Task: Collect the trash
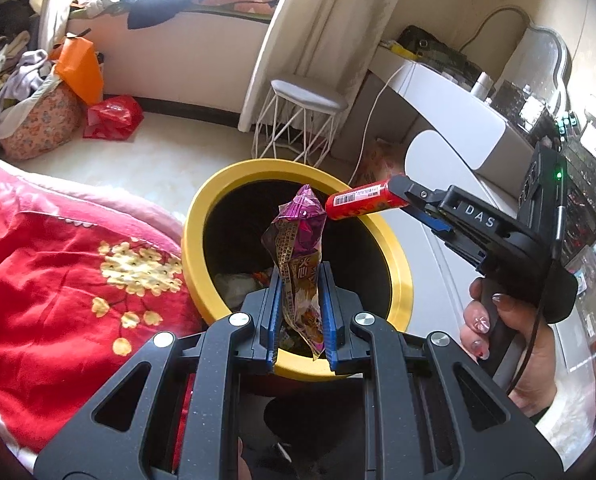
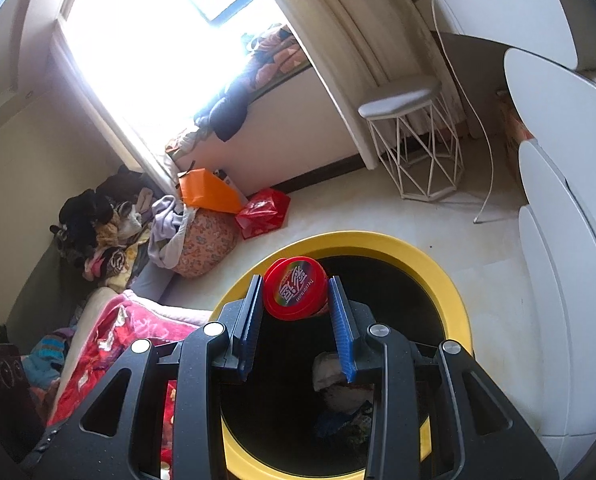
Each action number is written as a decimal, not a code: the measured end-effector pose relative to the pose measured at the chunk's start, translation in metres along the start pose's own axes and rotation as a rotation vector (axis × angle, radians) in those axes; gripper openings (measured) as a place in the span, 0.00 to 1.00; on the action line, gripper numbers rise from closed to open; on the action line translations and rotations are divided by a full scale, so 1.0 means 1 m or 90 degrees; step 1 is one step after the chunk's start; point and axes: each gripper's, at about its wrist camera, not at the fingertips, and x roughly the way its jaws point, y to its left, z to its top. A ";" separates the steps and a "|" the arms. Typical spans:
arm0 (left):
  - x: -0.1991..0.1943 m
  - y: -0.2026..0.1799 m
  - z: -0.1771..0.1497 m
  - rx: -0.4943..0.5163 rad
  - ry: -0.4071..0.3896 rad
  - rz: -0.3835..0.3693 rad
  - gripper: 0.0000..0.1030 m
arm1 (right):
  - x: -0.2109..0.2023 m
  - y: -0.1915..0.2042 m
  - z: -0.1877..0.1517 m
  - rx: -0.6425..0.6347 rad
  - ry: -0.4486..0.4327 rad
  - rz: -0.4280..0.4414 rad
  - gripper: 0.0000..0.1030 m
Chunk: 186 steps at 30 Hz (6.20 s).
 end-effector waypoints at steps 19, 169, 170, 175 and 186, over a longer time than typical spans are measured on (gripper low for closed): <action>0.041 -0.001 0.002 -0.002 0.049 -0.012 0.52 | 0.001 -0.013 -0.003 0.051 0.030 -0.004 0.50; -0.187 0.061 -0.105 -0.095 -0.270 0.323 0.90 | -0.120 0.129 -0.141 -0.283 -0.272 -0.025 0.94; -0.189 0.062 -0.104 -0.098 -0.272 0.328 0.90 | -0.120 0.131 -0.142 -0.286 -0.272 -0.024 0.94; -0.204 0.076 -0.101 -0.141 -0.273 0.336 0.90 | -0.110 0.156 -0.142 -0.313 -0.224 0.017 0.94; -0.310 0.262 -0.206 -0.479 -0.143 0.690 0.90 | 0.027 0.388 -0.270 -0.545 0.285 0.318 0.94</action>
